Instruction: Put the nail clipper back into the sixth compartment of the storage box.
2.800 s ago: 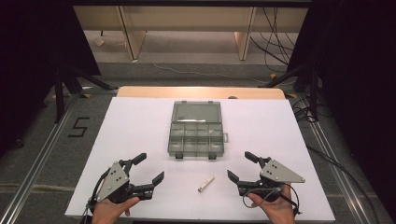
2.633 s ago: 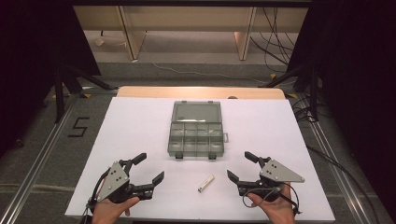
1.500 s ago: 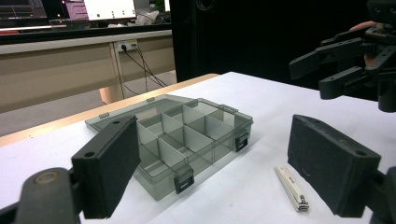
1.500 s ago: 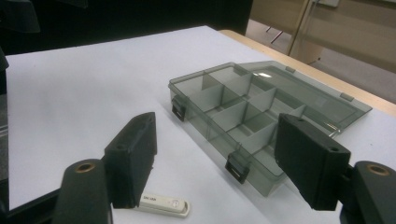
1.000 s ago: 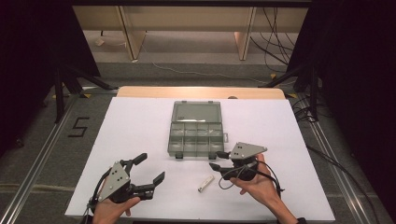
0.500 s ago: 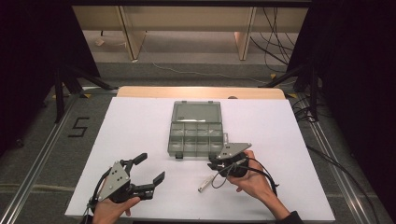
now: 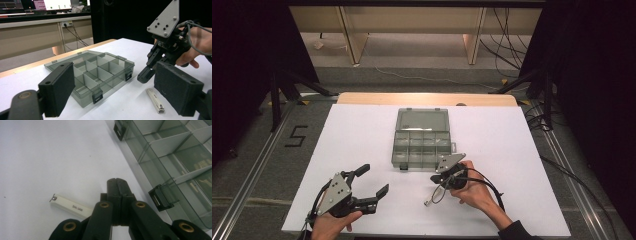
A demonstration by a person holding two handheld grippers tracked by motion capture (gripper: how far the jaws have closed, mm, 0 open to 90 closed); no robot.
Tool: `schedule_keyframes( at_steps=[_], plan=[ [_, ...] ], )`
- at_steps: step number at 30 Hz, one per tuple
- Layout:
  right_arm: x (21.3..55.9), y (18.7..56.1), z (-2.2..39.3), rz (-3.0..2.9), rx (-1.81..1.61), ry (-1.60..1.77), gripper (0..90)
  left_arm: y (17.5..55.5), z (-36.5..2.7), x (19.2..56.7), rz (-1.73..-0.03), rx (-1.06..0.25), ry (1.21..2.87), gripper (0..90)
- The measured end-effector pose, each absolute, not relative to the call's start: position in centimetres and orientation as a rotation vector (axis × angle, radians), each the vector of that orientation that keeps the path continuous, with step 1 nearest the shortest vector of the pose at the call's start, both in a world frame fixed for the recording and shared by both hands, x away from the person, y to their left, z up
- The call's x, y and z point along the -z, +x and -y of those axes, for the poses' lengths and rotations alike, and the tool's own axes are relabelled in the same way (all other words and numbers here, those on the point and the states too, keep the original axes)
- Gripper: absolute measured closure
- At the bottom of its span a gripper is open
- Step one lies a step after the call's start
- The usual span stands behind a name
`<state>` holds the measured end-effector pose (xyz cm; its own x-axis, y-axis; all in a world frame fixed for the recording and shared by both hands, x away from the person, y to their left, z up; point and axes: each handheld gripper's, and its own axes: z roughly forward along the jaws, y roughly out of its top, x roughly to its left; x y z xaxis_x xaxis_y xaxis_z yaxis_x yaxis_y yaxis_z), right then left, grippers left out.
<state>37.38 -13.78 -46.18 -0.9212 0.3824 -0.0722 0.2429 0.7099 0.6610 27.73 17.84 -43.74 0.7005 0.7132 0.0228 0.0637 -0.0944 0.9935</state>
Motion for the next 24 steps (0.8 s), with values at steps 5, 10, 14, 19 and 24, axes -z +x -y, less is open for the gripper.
schedule_keyframes(
  at_steps=[5, 10, 14, 19, 24],
  plan=[
    [46.3, 37.4, 13.5, -2.727, -0.984, 0.487, 90.0, 27.7, -17.9, 43.7, -0.651, -0.614, 1.593, 16.3],
    [46.6, 37.6, 13.4, -2.751, -0.955, 0.472, 90.0, 27.8, -17.9, 43.8, -0.649, -0.616, 1.598, 16.3],
    [46.9, 37.6, 13.3, -2.775, -0.923, 0.460, 90.0, 27.7, -17.8, 43.7, -0.651, -0.612, 1.592, 16.3],
    [47.2, 37.6, 13.1, -2.796, -0.898, 0.451, 90.0, 27.7, -17.8, 43.7, -0.653, -0.611, 1.592, 16.3],
    [47.5, 37.8, 13.2, -2.816, -0.860, 0.448, 90.0, 27.7, -17.8, 43.7, -0.652, -0.611, 1.592, 16.3]
  ],
)
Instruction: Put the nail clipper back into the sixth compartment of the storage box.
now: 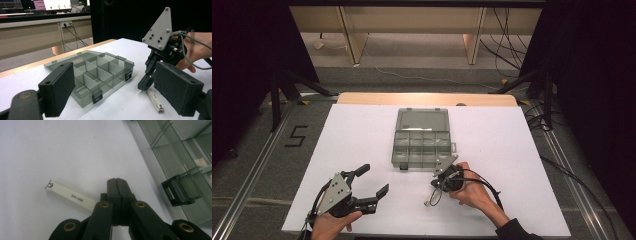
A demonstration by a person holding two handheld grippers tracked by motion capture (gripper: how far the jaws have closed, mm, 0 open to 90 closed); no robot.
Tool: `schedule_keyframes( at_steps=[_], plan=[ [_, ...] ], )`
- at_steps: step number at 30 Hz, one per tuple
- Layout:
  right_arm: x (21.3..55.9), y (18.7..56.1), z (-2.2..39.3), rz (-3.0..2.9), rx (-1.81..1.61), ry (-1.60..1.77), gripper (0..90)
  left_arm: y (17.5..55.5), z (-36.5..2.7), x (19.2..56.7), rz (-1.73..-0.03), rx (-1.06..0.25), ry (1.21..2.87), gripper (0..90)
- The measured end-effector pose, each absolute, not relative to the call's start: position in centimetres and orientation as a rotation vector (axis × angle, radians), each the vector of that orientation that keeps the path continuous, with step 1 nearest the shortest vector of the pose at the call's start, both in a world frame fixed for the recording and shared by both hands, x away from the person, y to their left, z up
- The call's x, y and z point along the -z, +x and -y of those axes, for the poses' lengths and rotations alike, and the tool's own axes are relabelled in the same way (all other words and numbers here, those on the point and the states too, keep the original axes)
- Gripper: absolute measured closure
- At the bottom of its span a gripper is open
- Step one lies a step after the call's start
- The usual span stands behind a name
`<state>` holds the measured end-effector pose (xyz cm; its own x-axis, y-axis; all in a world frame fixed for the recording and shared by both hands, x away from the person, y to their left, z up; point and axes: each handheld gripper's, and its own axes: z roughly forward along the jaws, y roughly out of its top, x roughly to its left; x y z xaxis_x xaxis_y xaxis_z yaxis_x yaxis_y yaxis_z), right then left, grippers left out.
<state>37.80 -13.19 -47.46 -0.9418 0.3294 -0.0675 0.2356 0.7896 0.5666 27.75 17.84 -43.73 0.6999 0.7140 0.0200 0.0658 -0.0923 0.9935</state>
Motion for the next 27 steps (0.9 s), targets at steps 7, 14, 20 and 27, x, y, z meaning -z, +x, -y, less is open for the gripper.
schedule_keyframes(
  at_steps=[7, 14, 20, 27],
  plan=[
    [47.3, 37.6, 13.3, -2.830, -0.851, 0.435, 90.0, 27.7, -17.8, 43.7, -0.647, -0.611, 1.595, 16.3],
    [47.2, 37.5, 13.6, -2.839, -0.826, 0.428, 90.0, 27.7, -17.9, 43.7, -0.648, -0.613, 1.588, 16.3],
    [47.1, 36.9, 14.0, -2.847, -0.815, 0.433, 90.0, 27.6, -17.9, 43.6, -0.649, -0.611, 1.587, 16.3],
    [46.8, 36.0, 14.2, -2.854, -0.791, 0.436, 90.0, 27.6, -17.9, 43.6, -0.651, -0.611, 1.583, 16.3]
  ],
)
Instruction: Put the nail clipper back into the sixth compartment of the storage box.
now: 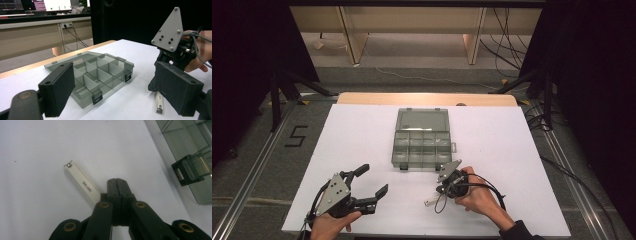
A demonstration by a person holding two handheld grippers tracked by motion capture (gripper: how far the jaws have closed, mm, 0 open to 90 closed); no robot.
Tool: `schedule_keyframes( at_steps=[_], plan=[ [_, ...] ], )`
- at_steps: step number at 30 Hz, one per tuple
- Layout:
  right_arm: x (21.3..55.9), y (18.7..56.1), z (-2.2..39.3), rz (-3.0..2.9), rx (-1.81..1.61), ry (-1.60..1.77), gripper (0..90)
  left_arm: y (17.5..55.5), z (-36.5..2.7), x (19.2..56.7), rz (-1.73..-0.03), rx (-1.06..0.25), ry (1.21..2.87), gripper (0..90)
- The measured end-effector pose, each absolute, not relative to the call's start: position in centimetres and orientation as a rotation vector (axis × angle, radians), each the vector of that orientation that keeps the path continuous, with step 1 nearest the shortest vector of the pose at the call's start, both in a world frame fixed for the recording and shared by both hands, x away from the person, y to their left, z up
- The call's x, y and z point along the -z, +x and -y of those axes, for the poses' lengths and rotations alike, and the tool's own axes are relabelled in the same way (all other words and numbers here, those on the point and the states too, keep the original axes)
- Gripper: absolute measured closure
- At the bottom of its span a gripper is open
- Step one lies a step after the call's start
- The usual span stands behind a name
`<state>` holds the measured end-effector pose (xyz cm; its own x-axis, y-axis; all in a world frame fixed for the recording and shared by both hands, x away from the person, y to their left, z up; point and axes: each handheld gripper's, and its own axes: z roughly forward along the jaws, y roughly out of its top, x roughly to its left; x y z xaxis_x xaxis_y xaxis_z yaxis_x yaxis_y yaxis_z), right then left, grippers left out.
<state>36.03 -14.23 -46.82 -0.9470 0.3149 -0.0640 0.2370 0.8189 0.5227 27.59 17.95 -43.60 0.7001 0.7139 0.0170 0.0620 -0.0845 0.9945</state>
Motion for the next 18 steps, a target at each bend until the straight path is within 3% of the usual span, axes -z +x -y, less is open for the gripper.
schedule_keyframes(
  at_steps=[18],
  plan=[
    [46.8, 34.7, 14.4, -2.911, -0.761, 0.455, 90.0, 27.5, -18.0, 43.5, -0.649, -0.609, 1.577, 16.3]
  ],
)
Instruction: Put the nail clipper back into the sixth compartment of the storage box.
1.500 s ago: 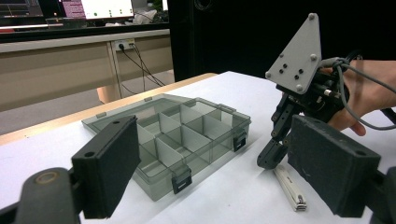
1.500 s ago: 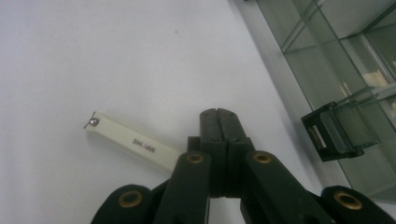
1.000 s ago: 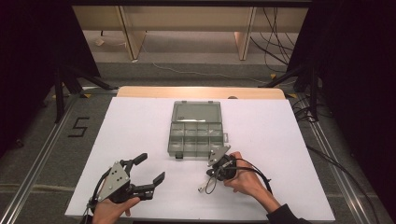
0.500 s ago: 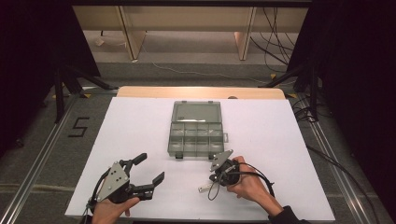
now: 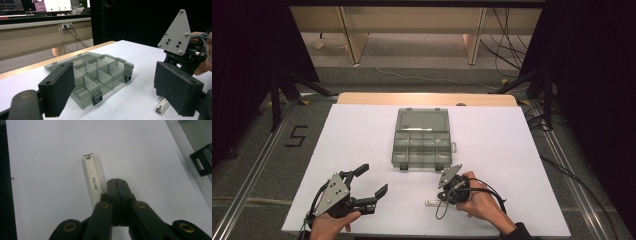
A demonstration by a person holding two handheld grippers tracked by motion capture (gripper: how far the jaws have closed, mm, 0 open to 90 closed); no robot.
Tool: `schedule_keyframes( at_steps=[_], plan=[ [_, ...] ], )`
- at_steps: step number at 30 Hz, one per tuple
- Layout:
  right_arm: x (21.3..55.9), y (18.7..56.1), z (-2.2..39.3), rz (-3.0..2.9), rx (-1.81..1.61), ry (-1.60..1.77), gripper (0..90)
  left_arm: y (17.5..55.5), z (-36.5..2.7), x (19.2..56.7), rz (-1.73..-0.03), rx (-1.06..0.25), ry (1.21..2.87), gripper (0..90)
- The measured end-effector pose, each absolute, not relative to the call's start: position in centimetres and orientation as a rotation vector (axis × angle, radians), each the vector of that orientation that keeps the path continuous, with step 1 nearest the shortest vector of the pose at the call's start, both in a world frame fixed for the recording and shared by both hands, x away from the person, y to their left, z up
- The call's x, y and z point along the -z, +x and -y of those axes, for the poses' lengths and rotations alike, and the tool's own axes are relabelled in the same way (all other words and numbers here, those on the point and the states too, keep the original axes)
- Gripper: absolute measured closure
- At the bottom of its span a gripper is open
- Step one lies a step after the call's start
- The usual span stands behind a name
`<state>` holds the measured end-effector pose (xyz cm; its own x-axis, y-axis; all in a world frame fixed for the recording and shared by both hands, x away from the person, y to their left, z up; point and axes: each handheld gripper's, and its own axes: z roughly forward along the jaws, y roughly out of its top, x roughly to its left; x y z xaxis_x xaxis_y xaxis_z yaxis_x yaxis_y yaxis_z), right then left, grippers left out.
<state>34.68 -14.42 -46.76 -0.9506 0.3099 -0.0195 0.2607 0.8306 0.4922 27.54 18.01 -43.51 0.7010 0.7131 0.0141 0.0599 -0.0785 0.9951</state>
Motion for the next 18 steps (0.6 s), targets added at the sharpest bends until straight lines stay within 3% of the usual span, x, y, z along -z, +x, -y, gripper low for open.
schedule_keyframes(
  at_steps=[2, 3, 4, 5, 6, 10, 11, 13, 18],
  plan=[
    [46.6, 34.8, 14.5, -2.890, -0.773, 0.443, 85.1, 27.5, -18.0, 43.5, -0.646, -0.609, 1.579, 16.3],
    [46.2, 34.8, 14.4, -2.856, -0.807, 0.469, 76.9, 27.5, -18.0, 43.5, -0.650, -0.609, 1.575, 16.3],
    [46.2, 34.8, 14.4, -2.856, -0.807, 0.469, 76.9, 27.5, -18.0, 43.5, -0.650, -0.609, 1.575, 16.3],
    [45.9, 34.7, 14.4, -2.841, -0.825, 0.472, 70.9, 27.5, -18.0, 43.5, -0.651, -0.608, 1.575, 16.3],
    [45.2, 34.6, 14.1, -2.819, -0.873, 0.449, 58.5, 27.6, -18.0, 43.5, -0.648, -0.611, 1.578, 16.3],
    [44.6, 34.1, 13.5, -2.830, -0.871, 0.409, 38.7, 27.6, -18.0, 43.5, -0.649, -0.611, 1.578, 16.3],
    [44.6, 34.1, 13.5, -2.830, -0.871, 0.409, 38.7, 27.6, -18.0, 43.5, -0.644, -0.613, 1.581, 16.3],
    [44.5, 34.0, 13.3, -2.828, -0.847, 0.407, 30.0, 27.6, -18.0, 43.5, -0.646, -0.612, 1.580, 16.3],
    [44.9, 34.0, 12.9, -2.863, -0.790, 0.358, 26.5, 27.7, -18.0, 43.6, -0.641, -0.607, 1.570, 16.3]
  ],
)
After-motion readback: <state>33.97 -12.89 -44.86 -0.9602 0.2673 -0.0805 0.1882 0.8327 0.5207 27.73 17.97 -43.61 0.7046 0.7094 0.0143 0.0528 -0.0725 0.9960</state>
